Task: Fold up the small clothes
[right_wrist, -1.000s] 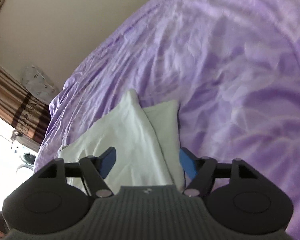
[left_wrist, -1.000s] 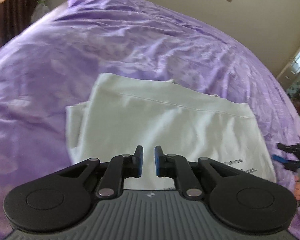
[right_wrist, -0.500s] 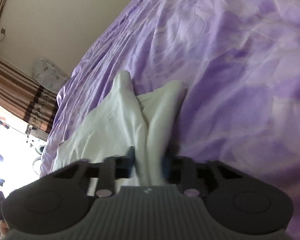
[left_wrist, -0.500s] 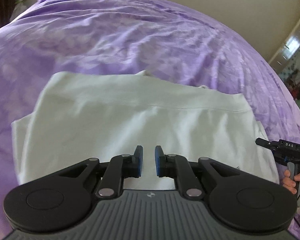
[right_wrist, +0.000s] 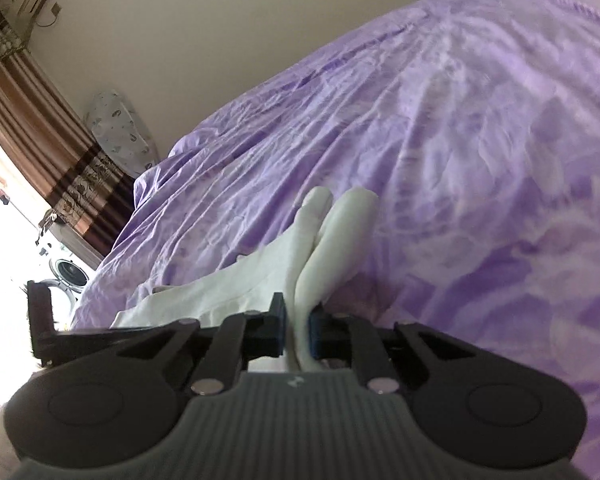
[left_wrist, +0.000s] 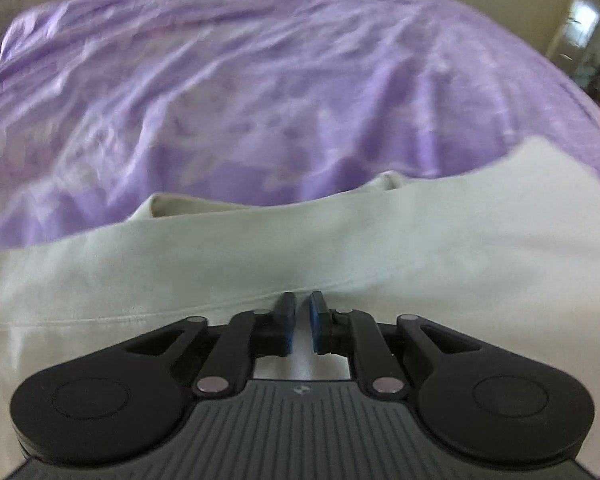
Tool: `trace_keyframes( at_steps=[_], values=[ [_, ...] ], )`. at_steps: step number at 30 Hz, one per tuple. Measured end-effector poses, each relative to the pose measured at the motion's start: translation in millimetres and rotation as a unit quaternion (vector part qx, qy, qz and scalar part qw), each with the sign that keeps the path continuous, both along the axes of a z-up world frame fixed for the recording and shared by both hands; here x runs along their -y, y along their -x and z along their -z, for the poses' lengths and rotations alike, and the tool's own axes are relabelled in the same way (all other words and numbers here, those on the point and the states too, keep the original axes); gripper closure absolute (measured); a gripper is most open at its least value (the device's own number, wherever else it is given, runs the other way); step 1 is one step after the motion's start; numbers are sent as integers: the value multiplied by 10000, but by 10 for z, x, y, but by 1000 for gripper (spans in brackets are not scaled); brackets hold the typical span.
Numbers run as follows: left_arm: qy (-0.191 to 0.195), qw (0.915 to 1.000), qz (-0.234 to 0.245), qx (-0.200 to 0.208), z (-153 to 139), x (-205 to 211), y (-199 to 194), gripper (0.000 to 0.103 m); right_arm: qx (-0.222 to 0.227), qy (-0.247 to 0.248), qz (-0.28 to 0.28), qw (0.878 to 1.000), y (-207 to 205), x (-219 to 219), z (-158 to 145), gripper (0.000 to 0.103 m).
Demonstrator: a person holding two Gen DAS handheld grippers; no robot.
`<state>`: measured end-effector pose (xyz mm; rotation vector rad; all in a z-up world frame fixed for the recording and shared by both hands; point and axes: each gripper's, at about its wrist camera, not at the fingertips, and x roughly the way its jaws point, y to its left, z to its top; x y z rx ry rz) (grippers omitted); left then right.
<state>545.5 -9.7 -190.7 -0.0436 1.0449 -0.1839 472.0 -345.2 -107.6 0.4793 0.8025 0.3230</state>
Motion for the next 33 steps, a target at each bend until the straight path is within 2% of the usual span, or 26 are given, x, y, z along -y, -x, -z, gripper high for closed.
trace_keyframes(
  at_steps=[2, 6, 10, 14, 19, 21, 25, 27, 30, 33],
  values=[
    [156, 9995, -206, -167, 77, -37, -85, 91, 27, 85, 32, 10000, 60, -13, -45, 97],
    [284, 9990, -306, -144, 45, -83, -45, 91, 112, 342, -19, 9993, 93, -157, -84, 97],
    [262, 9991, -165, -278, -135, -119, 207, 90, 95, 263, 23, 9996, 65, -176, -103, 97],
    [395, 9983, 228, -353, -301, -107, 652, 90, 134, 346, -6, 9993, 83, -237, -180, 98],
    [440, 9958, 553, -580, -266, -30, 1182, 90, 216, 520, -55, 9984, 93, -352, -278, 98],
    [362, 9954, 671, -588, -241, 38, 1320, 90, 237, 547, -54, 9982, 95, -388, -306, 98],
    [-80, 9958, 705, -579, -73, 176, 1407, 89, 251, 511, -27, 9984, 96, -432, -348, 98],
    [-33, 9961, 655, -595, -55, 148, 1404, 89, 216, 379, -18, 9990, 95, -447, -374, 98],
    [210, 9964, 599, -559, -244, 9, 1425, 89, 175, 323, -38, 9993, 100, -508, -458, 98],
    [325, 9978, 519, -265, -588, -256, 1511, 89, 182, 447, -133, 9987, 99, -621, -582, 98]
  ],
)
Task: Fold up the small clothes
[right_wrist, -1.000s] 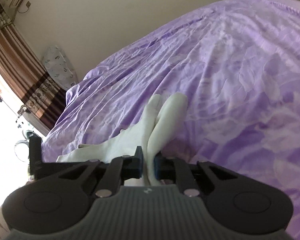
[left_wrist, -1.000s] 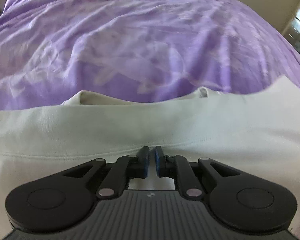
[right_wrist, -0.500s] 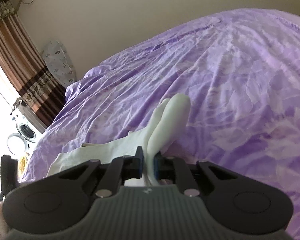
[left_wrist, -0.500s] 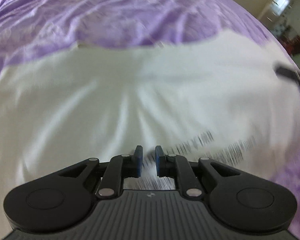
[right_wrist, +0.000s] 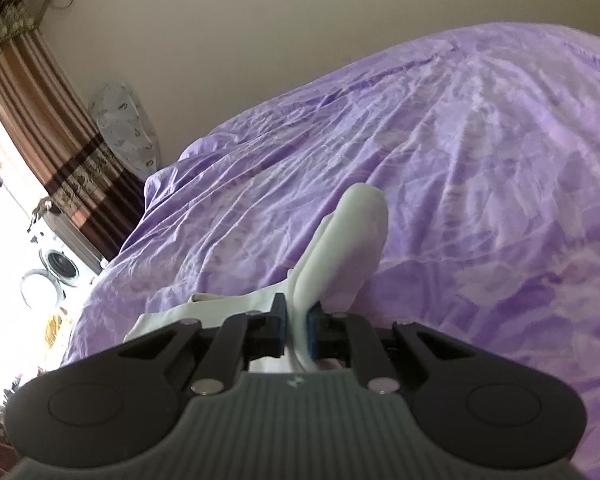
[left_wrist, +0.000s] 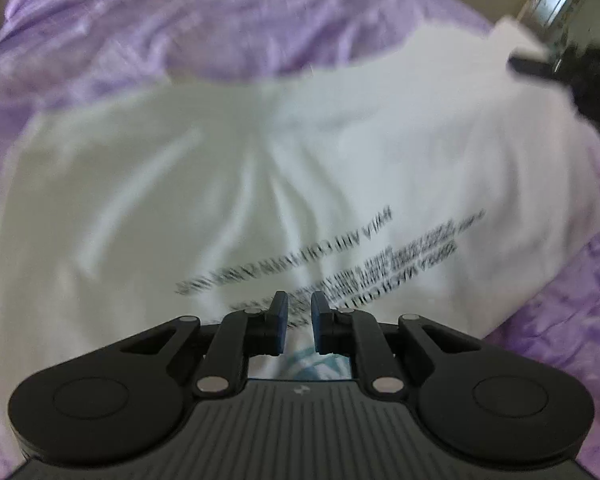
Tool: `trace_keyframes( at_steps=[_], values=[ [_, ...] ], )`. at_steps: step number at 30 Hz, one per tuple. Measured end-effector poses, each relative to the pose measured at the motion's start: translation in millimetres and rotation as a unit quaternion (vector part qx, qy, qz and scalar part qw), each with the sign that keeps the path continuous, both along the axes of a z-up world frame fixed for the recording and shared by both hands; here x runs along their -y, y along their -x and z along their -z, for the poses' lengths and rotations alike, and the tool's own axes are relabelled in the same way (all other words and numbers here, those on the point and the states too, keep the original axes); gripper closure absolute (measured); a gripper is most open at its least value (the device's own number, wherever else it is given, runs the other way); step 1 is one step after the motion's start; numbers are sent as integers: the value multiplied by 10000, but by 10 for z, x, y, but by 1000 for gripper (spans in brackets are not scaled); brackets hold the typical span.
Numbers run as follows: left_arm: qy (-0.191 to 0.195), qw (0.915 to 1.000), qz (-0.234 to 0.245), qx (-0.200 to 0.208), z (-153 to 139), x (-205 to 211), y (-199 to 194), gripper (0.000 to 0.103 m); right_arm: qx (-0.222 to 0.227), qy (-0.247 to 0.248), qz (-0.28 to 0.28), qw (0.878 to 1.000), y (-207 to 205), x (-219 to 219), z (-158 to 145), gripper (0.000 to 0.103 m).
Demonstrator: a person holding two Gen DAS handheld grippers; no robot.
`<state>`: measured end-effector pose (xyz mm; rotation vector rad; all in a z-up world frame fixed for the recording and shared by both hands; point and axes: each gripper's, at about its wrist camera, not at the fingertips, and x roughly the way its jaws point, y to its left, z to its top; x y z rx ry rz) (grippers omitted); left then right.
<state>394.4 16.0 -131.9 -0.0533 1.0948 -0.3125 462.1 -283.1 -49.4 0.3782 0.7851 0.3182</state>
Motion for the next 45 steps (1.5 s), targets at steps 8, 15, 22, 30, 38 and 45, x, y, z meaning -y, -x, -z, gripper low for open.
trace_keyframes(
  at_steps=[8, 15, 22, 30, 38, 45],
  values=[
    [-342, 9945, -792, 592, -900, -1163, 202, 88, -214, -337, -199, 9990, 0, -603, -353, 98],
    [-379, 9842, -1513, 843, -1207, -1977, 521, 84, -461, -475, -396, 9970, -52, -1512, -447, 98],
    [-65, 9826, -1787, 499, -850, -2414, 724, 84, -1100, -575, -711, 9897, -150, -2582, 37, 98],
    [274, 9830, -1801, 247, -484, -2692, 837, 84, -1896, -455, -907, 9766, -136, -3427, 972, 98],
    [659, 9821, -1753, 197, -396, -2669, 772, 80, -2066, -442, -1250, 9694, -140, -3525, 1041, 74],
    [1110, 9812, -1554, 289, -576, -2399, 871, 73, -1408, -503, -1680, 9744, 75, -3361, 341, 64]
  ],
)
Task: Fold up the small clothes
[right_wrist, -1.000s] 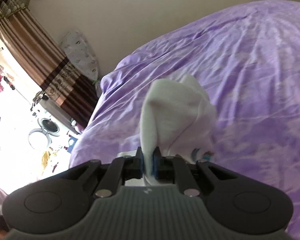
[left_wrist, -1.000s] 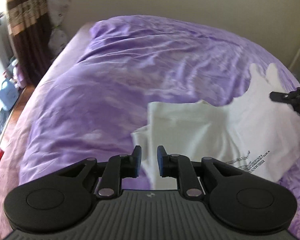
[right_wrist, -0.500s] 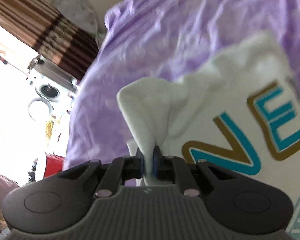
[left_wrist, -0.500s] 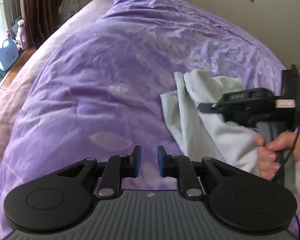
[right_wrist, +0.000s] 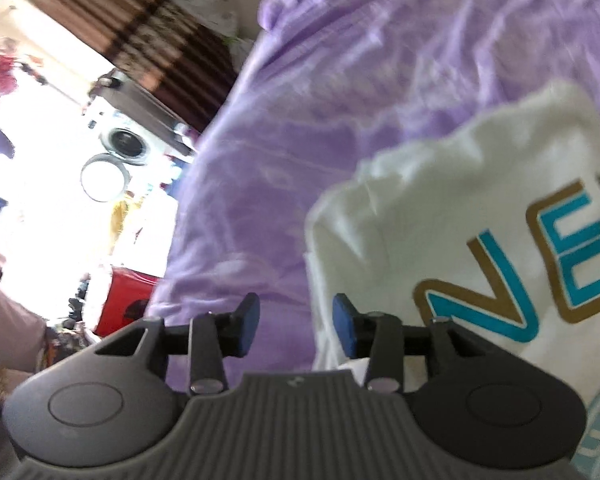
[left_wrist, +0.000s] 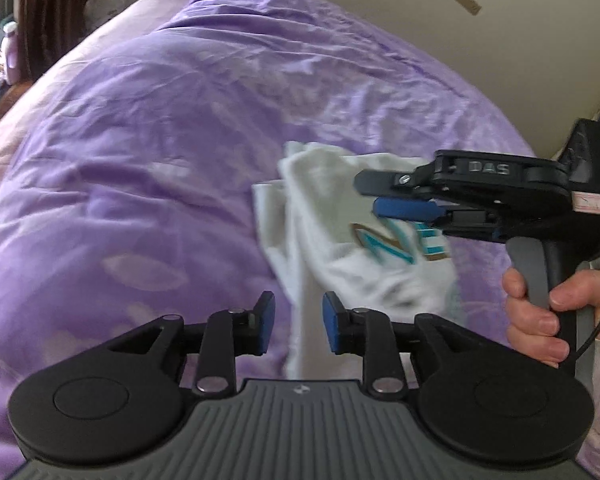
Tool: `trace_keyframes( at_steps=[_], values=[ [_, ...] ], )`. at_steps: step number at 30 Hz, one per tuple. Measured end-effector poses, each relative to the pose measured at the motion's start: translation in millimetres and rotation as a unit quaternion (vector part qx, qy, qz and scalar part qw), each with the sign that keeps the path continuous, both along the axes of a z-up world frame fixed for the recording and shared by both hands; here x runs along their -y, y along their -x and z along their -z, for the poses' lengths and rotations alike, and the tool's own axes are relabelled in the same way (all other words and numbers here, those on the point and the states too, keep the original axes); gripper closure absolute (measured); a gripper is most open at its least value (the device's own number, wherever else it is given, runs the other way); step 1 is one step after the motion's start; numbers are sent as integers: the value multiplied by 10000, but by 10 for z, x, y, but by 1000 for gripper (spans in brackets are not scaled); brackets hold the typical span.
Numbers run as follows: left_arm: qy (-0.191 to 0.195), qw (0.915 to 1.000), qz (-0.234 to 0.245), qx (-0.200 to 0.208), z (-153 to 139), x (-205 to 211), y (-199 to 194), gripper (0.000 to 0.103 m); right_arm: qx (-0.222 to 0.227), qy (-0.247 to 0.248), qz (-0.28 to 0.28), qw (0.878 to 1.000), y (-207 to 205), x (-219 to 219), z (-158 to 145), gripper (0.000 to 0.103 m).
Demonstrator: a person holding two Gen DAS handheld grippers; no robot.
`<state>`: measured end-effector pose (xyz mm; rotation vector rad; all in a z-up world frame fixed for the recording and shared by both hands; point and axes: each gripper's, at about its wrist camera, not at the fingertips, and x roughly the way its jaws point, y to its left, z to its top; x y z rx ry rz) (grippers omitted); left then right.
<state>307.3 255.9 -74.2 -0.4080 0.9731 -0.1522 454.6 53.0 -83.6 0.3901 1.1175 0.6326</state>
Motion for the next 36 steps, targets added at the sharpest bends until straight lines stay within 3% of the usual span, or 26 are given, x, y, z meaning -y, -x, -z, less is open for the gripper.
trace_keyframes(
  at_steps=[3, 6, 10, 14, 18, 19, 21, 22, 23, 29, 32, 34, 36],
  values=[
    [356, 9993, 46, 48, -17, 92, 43, 63, 401, 80, 26, 9992, 143, 274, -234, 60],
    [842, 9964, -52, -5, 81, 148, 66, 56, 696, 273, 160, 9971, 342, 644, -274, 60],
    [1448, 9889, -302, -123, 266, 169, 93, 54, 962, 663, 315, 9927, 685, 1139, -105, 60],
    [1677, 9837, -613, -192, 444, 185, 59, 47, 1213, 1149, 519, 9846, 1044, 1567, 110, 60],
    [1780, 9798, -820, -406, 641, 221, -44, 47, 1301, 1530, 567, 9780, 1301, 1807, 319, 60],
    [1788, 9793, -853, -412, 673, 238, -67, 48, 1279, 1553, 537, 9781, 1346, 1863, 365, 60],
    [1680, 9817, -839, -311, 682, 286, -108, 61, 1169, 1590, 382, 9796, 1447, 1891, 472, 59],
    [1558, 9845, -751, -292, 656, 320, -139, 78, 1123, 1606, 244, 9803, 1497, 1871, 539, 59],
    [1428, 9871, -683, -246, 601, 352, -158, 86, 1116, 1645, 107, 9800, 1537, 1833, 595, 58],
    [951, 9941, -131, 502, -3, 532, 14, 91, 1547, 2133, -459, 9636, 1681, 1523, 709, 54],
    [545, 9979, -173, 291, 222, 477, 50, 92, 1596, 2221, -429, 9609, 1658, 1472, 775, 71],
    [293, 9988, -391, -45, 540, 360, 23, 92, 1484, 2209, -347, 9633, 1610, 1488, 830, 92],
    [311, 9977, -528, -297, 810, 267, -1, 92, 1279, 2070, -320, 9694, 1553, 1520, 896, 102]
  ],
)
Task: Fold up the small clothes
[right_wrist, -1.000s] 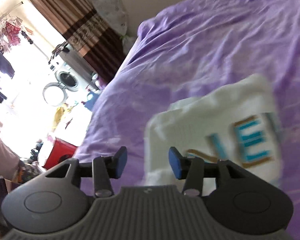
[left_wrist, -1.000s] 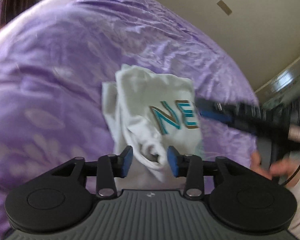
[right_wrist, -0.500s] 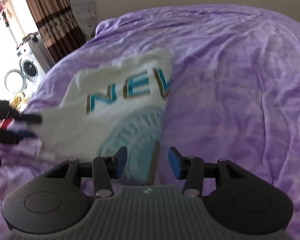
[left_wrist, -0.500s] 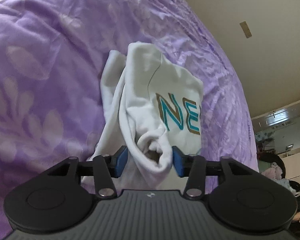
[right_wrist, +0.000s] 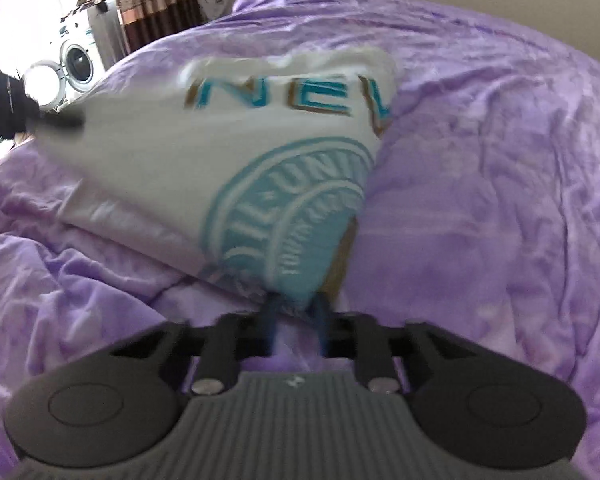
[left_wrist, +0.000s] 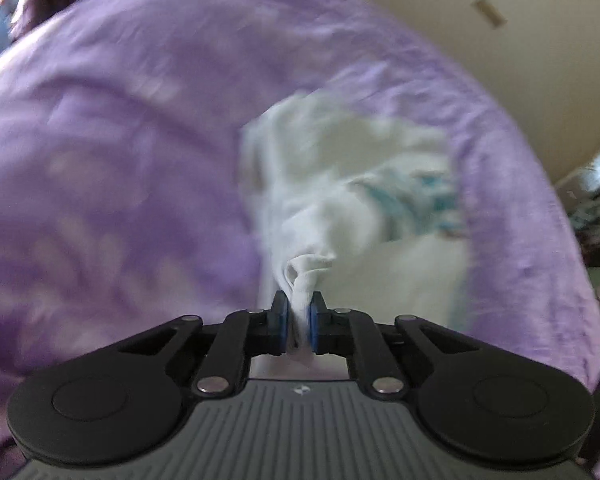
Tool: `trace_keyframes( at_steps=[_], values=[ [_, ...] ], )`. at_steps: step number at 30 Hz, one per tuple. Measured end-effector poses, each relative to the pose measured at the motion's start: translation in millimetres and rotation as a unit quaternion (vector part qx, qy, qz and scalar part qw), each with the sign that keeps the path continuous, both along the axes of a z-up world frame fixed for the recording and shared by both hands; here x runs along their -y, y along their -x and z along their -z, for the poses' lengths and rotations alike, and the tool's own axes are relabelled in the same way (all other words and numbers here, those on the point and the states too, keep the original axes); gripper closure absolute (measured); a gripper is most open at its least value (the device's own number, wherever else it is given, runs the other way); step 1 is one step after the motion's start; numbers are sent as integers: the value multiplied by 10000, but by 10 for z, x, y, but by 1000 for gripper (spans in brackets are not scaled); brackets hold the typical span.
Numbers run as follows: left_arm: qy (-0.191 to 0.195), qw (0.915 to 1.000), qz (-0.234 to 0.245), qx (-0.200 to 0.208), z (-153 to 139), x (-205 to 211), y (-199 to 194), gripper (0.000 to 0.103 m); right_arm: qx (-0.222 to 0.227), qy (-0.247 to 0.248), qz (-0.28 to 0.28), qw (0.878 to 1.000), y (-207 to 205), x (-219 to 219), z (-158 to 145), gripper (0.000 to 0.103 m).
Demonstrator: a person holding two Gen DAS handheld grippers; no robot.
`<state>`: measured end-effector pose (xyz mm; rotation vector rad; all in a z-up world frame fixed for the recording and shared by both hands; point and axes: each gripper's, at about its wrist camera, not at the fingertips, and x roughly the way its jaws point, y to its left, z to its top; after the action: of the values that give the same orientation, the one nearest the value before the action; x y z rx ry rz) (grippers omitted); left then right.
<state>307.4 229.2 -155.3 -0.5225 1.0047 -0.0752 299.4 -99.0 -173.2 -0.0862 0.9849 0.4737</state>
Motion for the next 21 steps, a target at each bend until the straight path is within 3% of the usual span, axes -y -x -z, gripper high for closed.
trace_keyframes(
  at_steps=[4, 6, 10, 13, 17, 21],
  values=[
    [-253, 9995, 116, -124, 201, 34, -8, 89, -455, -71, 152, 9988, -113, 52, 221, 103],
    [-518, 9981, 259, -192, 158, 84, -21, 78, -574, -60, 248, 9980, -149, 79, 305, 103],
    [-868, 9933, 633, -434, 4, 82, 61, 62, -531, 100, 164, 9984, -123, 64, 206, 103],
    [-1034, 9894, 883, -502, -169, 24, 119, 60, -482, 179, 181, 9985, -85, 107, 85, 102],
    [-1035, 9893, 1023, -95, -528, -55, 102, 59, -282, 30, 338, 9990, -121, 230, -155, 98],
    [-773, 9935, 768, 314, -759, -110, -181, 51, -29, -318, 563, 9979, -325, 325, -376, 78]
  ],
)
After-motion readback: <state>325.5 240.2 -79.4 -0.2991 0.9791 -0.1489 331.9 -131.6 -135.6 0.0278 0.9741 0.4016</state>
